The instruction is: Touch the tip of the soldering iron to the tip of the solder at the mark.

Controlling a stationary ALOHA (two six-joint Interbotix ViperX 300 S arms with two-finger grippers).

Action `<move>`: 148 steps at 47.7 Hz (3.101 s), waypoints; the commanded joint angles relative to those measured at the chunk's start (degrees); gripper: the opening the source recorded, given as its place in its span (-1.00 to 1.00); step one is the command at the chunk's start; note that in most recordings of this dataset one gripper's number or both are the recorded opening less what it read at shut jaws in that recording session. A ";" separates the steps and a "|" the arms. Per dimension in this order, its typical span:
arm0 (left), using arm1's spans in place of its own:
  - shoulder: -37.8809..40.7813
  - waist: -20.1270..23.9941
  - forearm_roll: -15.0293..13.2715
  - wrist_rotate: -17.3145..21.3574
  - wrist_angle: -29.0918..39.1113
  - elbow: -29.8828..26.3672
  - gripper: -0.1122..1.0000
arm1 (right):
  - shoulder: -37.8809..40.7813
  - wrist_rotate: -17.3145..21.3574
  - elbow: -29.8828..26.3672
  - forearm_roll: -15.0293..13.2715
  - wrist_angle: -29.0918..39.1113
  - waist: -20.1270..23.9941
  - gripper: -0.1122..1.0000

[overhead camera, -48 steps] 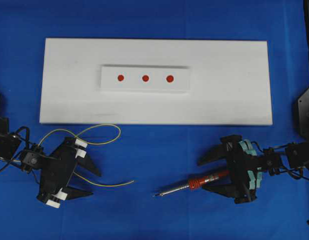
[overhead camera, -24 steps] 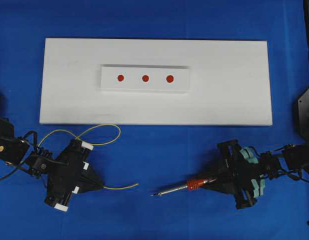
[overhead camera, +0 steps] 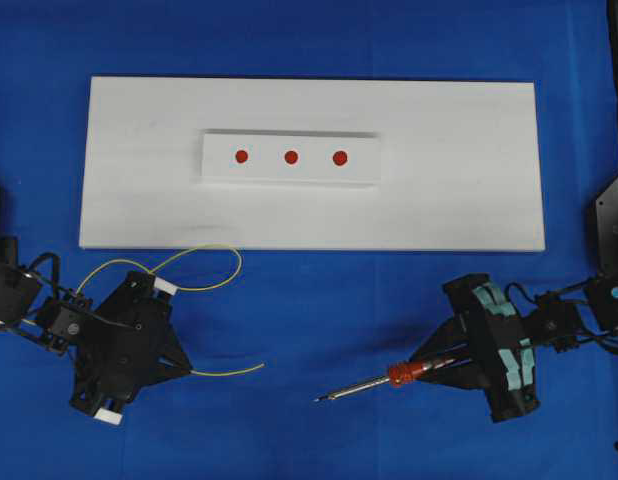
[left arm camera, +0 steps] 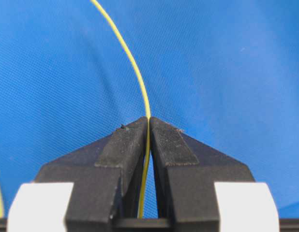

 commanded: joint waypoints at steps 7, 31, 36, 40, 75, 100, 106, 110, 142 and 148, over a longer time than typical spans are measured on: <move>-10.37 1.14 0.26 0.09 17.31 -4.92 -0.77 | -11.60 -1.14 -4.83 -0.35 18.37 -4.39 -0.68; -11.51 8.53 0.62 0.79 28.21 -9.40 -0.77 | -14.33 -1.41 -8.88 -3.96 31.03 -13.62 -0.68; -11.51 12.74 0.62 1.05 29.09 -9.84 -0.77 | -14.33 -1.49 -9.32 -4.83 33.84 -17.75 -0.68; -11.07 16.70 0.62 1.32 30.32 -10.55 -0.77 | -14.33 -1.49 -9.84 -6.24 35.77 -21.18 -0.68; -9.14 33.57 0.79 8.70 35.16 -14.50 -0.77 | -14.33 -1.49 -12.30 -17.23 39.02 -39.11 -0.68; -9.67 34.10 0.79 7.82 37.27 -13.54 -0.77 | -13.71 -1.41 -12.74 -17.49 38.76 -39.37 -0.68; -9.84 33.75 0.70 7.21 38.23 -13.01 -0.77 | -12.83 -1.41 -13.45 -17.49 38.94 -39.37 -0.68; -9.67 33.49 0.70 6.59 38.32 -12.57 -0.77 | -12.13 -1.41 -14.06 -17.49 39.02 -39.37 -0.68; -9.14 31.90 0.79 2.11 33.05 -7.56 -0.77 | -10.55 -1.49 -15.29 -17.58 39.02 -39.46 -0.68; -9.14 31.90 0.79 2.20 33.05 -7.47 -0.77 | -10.55 -1.41 -15.29 -17.58 38.94 -39.46 -0.68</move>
